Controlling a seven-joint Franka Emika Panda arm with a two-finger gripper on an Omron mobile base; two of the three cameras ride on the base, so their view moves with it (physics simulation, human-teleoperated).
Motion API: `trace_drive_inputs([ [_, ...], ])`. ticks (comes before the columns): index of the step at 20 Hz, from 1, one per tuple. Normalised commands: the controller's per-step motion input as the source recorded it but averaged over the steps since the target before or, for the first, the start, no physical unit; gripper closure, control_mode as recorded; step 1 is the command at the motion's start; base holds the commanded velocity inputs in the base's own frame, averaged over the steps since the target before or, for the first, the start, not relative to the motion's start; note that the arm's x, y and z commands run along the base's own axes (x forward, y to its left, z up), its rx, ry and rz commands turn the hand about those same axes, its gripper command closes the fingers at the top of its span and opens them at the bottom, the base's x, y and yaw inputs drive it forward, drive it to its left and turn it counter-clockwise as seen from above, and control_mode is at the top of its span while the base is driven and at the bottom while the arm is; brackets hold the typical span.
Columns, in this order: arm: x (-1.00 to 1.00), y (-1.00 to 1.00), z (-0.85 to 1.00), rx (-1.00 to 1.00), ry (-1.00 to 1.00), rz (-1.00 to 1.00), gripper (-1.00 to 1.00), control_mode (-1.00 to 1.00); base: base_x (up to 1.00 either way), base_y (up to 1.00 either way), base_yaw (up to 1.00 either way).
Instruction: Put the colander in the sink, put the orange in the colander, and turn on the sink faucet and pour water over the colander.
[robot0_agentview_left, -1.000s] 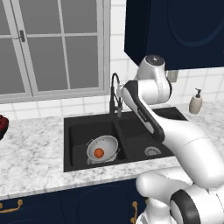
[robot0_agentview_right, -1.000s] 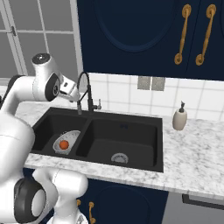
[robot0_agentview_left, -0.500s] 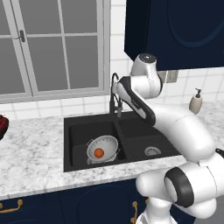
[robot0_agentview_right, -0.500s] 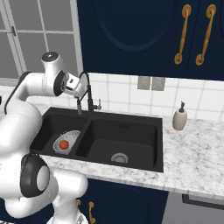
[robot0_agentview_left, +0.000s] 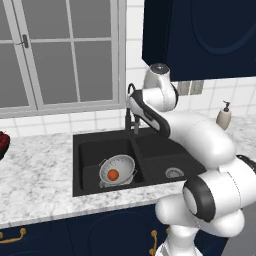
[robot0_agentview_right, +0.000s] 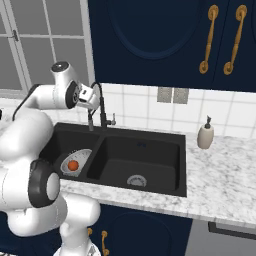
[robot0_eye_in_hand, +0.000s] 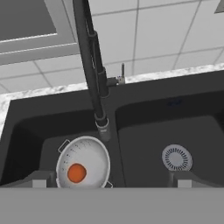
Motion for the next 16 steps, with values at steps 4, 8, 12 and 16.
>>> trace_drive_inputs([
  [4, 0.44, 0.0, -0.13, 0.0, 0.0, 0.0, -1.0, -1.0, 0.0, 0.0, 0.0],
  [8, 0.51, 0.0, -0.22, 0.0, 0.0, 0.0, -1.0, -1.0, 0.0, 0.0, 0.0],
  [12, 0.45, 0.16, -0.2, 0.0, 0.0, 0.0, -1.0, -1.0, 0.0, 0.0, 0.0],
  [16, 0.38, 0.21, -0.1, 0.0, 0.0, 0.0, -1.0, -1.0, 0.0, 0.0, 0.0],
])
